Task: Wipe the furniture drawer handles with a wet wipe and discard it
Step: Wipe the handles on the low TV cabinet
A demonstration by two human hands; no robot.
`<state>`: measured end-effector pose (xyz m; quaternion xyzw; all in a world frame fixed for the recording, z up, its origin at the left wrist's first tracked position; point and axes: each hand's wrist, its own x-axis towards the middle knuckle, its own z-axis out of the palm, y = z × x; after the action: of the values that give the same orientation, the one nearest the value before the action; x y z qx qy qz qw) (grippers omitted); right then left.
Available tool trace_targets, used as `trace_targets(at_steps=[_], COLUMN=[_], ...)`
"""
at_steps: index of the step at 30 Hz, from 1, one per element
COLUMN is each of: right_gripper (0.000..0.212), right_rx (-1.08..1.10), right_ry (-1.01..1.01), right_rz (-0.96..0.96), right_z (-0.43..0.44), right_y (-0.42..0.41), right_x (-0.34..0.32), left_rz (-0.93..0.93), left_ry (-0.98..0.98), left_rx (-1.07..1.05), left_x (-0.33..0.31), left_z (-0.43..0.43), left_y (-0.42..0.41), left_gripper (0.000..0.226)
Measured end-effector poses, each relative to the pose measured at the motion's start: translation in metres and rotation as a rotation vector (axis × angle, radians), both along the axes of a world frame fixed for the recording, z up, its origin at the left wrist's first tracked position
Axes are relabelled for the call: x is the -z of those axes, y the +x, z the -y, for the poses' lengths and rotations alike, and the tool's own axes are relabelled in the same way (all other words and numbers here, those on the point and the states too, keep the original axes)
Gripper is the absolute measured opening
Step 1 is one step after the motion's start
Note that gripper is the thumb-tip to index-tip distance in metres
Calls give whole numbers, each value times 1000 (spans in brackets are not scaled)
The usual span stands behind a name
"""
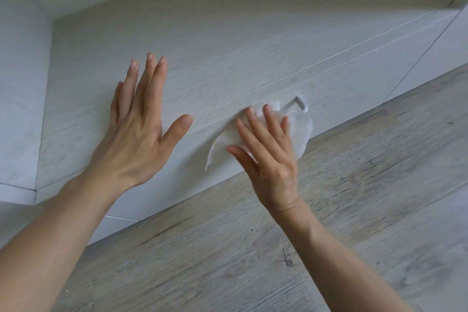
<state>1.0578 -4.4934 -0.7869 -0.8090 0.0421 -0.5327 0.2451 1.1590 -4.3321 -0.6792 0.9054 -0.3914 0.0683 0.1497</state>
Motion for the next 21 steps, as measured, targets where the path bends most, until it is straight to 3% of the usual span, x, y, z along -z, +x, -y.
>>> trace_targets(at_steps=[3,11,21], right_gripper=[34,57,33], right_rx=[-14,106,-7], right_ry=[-31,52,-33], right_rz=[9,-30,-28], right_z=[4,29,0], right_y=[-3,-9,-6], right_x=[-1,-4,-6], left_rz=[3,-8,-20], left_ry=[-1,0,4], left_rx=[7,14,-9], left_x=[1,-1,-1], left_z=[-1,-1,1], left_y=[-1,-1,-1], left_gripper=[79,78,79])
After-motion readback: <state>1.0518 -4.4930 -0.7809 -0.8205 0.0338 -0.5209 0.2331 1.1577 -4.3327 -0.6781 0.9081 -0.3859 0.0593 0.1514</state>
